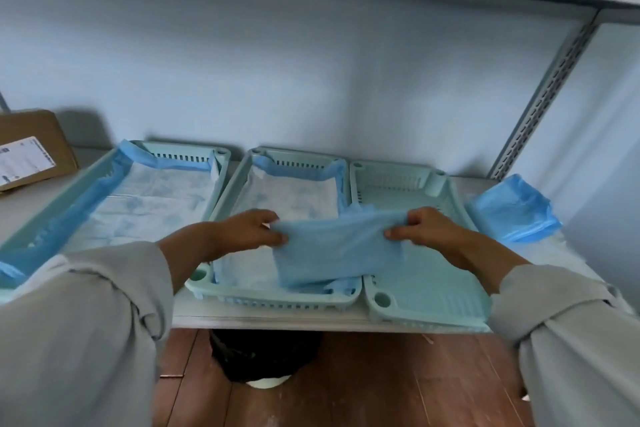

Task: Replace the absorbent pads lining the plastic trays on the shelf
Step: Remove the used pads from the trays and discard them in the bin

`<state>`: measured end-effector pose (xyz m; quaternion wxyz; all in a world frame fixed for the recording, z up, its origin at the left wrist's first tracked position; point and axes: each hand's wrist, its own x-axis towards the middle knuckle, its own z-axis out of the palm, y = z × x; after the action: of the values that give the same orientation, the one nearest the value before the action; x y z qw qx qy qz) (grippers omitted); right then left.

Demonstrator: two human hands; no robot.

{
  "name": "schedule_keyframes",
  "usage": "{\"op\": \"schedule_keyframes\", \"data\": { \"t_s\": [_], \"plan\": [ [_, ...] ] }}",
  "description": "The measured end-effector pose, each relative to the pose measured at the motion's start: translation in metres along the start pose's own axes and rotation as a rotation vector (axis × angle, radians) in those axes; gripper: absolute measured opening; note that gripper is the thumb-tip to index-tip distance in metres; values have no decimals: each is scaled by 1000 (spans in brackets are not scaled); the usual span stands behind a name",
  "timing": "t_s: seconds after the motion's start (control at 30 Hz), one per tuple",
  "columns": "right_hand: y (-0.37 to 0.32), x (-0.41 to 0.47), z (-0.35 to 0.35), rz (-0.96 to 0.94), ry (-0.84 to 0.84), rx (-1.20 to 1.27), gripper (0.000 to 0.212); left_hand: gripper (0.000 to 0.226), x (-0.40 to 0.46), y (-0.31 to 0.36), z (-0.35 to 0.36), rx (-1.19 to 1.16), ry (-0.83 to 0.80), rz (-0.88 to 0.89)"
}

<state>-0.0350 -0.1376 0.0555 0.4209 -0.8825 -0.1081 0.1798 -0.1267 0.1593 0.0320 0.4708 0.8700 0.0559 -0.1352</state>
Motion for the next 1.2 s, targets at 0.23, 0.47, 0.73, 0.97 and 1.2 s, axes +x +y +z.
{"op": "schedule_keyframes", "data": {
  "t_s": [0.23,0.47,0.73,0.97,1.2],
  "plan": [
    [-41,48,-9,-99,301,262,27,12,52,53,-14,-451,479,85],
    [-69,39,-50,-397,616,448,14,10,70,110,-28,-641,394,424],
    [41,7,-24,134,-81,426,24,4,39,36,22,-283,-77,6],
    [52,17,-14,176,-165,498,25,24,45,27,18,-257,-73,-72],
    [45,81,1,126,425,469,32,23,116,50,41,-538,512,-33]
  ]
}}
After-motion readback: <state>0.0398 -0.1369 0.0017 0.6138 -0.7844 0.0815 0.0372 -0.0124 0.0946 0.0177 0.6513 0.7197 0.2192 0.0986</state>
